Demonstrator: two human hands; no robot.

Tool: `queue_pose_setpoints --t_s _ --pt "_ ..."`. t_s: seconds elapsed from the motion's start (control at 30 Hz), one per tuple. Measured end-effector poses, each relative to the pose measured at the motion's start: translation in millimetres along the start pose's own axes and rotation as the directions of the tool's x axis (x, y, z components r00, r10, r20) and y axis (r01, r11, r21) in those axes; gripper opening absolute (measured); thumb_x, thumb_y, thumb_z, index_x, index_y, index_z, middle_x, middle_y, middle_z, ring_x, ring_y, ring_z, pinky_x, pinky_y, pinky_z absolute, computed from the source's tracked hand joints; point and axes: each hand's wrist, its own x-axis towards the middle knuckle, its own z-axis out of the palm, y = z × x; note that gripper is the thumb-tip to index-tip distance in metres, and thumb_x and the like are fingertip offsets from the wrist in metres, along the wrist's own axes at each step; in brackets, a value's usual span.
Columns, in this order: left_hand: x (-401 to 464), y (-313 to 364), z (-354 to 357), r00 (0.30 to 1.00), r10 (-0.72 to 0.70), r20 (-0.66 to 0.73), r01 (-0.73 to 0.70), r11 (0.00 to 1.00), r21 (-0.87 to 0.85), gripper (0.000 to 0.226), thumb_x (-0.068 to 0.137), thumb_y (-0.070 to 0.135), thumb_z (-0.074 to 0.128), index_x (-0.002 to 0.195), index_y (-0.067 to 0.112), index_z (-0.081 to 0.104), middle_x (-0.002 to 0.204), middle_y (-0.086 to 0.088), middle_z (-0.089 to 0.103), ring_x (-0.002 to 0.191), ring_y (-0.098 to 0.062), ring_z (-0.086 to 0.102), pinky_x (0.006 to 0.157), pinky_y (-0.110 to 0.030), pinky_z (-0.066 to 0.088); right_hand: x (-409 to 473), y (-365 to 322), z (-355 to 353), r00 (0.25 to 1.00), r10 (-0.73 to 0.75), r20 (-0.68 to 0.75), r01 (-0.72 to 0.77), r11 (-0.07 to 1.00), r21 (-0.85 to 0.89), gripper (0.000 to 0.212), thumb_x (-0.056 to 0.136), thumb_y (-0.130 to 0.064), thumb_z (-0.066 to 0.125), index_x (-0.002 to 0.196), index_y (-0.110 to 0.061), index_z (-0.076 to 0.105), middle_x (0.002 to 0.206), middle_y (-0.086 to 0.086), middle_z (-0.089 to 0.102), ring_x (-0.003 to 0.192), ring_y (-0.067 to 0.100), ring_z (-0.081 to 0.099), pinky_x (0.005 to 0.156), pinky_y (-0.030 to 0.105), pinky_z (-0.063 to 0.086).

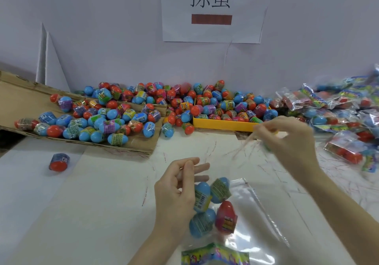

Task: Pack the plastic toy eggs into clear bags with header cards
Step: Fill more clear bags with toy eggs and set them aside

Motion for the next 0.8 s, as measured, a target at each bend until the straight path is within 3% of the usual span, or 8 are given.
queue_pose_setpoints --t_s 0.13,0.23,0.3,0.43,0.5,0.57,0.63,0.8 --pt "1 -1 1 1.000 -0.009 -0.005 0.009 1.000 0.008 0.016 0.088 0.022 0.044 0.084 0.022 0.059 0.077 0.019 0.072 0.073 -0.006 0.069 0.051 -0.013 0.051 31 51 -39 0.954 0.298 0.017 -0.286 0.928 -0.240 0.021 0.087 -0.019 0.060 0.095 -0.003 0.071 0.077 0.007 0.066 0.058 0.010 0.047 0.062 0.026 0.039" --pt "2 -2 2 0.999 -0.030 0.012 0.030 0.999 0.011 0.016 0.088 0.023 0.043 0.085 0.022 0.059 0.078 0.020 0.072 0.069 -0.006 0.068 0.049 -0.014 0.051 48 71 -63 0.922 0.273 0.273 0.028 0.657 -0.753 0.028 0.094 -0.028 0.049 0.102 -0.012 0.070 0.091 0.003 0.066 0.073 0.017 0.056 0.074 0.032 0.046" --pt "2 -2 3 0.999 -0.040 0.025 0.039 0.999 0.019 0.017 0.084 0.030 0.044 0.085 0.024 0.060 0.079 0.020 0.072 0.069 -0.006 0.068 0.049 -0.013 0.050 57 72 -73 0.802 0.334 0.496 0.110 0.733 -0.672 0.030 0.094 -0.030 0.045 0.121 -0.027 0.058 0.109 -0.005 0.061 0.090 0.016 0.059 0.083 0.027 0.046" --pt "2 -3 2 0.999 -0.044 0.026 0.043 0.999 0.022 0.022 0.077 0.036 0.043 0.085 0.024 0.060 0.080 0.018 0.072 0.069 -0.006 0.068 0.049 -0.014 0.051 63 55 -86 0.720 0.194 0.666 -0.323 0.943 0.075 0.055 0.054 -0.051 0.080 0.106 -0.049 0.061 0.100 -0.017 0.067 0.080 0.006 0.065 0.071 0.024 0.054" --pt "2 -4 1 0.998 -0.051 0.023 0.050 0.998 0.027 0.017 0.085 0.029 0.044 0.085 0.023 0.060 0.079 0.017 0.072 0.069 -0.007 0.068 0.049 -0.015 0.051 62 64 -81 0.792 0.339 0.507 -0.139 0.910 -0.391 0.046 0.055 -0.047 0.082 0.091 -0.028 0.062 0.081 -0.008 0.063 0.071 0.011 0.060 0.077 0.031 0.052" --pt "3 -4 0 0.998 -0.056 0.020 0.056 0.998 0.036 0.017 0.090 0.021 0.044 0.085 0.022 0.060 0.077 0.018 0.072 0.068 -0.007 0.068 0.049 -0.015 0.051 59 68 -69 0.896 0.311 0.318 0.075 0.600 -0.797 0.024 0.078 -0.044 0.066 0.083 -0.022 0.057 0.072 -0.008 0.056 0.068 0.011 0.055 0.080 0.030 0.045" --pt "4 -5 0 0.998 -0.057 0.011 0.057 0.998 0.041 0.018 0.091 0.019 0.044 0.084 0.021 0.060 0.076 0.017 0.072 0.068 -0.007 0.068 0.049 -0.015 0.051 58 69 -67 0.912 0.116 0.394 0.239 0.630 -0.739 0.018 0.090 -0.025 0.055 0.095 -0.011 0.065 0.076 -0.001 0.062 0.067 0.014 0.056 0.065 0.028 0.044" --pt "6 -5 -1 0.996 -0.090 0.025 0.089 0.995 0.034 0.023 0.095 0.015 0.040 0.085 0.020 0.060 0.072 0.019 0.072 0.063 -0.004 0.067 0.047 -0.013 0.049 52 48 -66 0.925 0.139 0.354 0.007 0.925 -0.381 0.075 0.080 0.016 0.048 0.140 -0.027 0.033 0.150 -0.001 0.028 0.132 0.021 0.035 0.099 0.042 0.041"
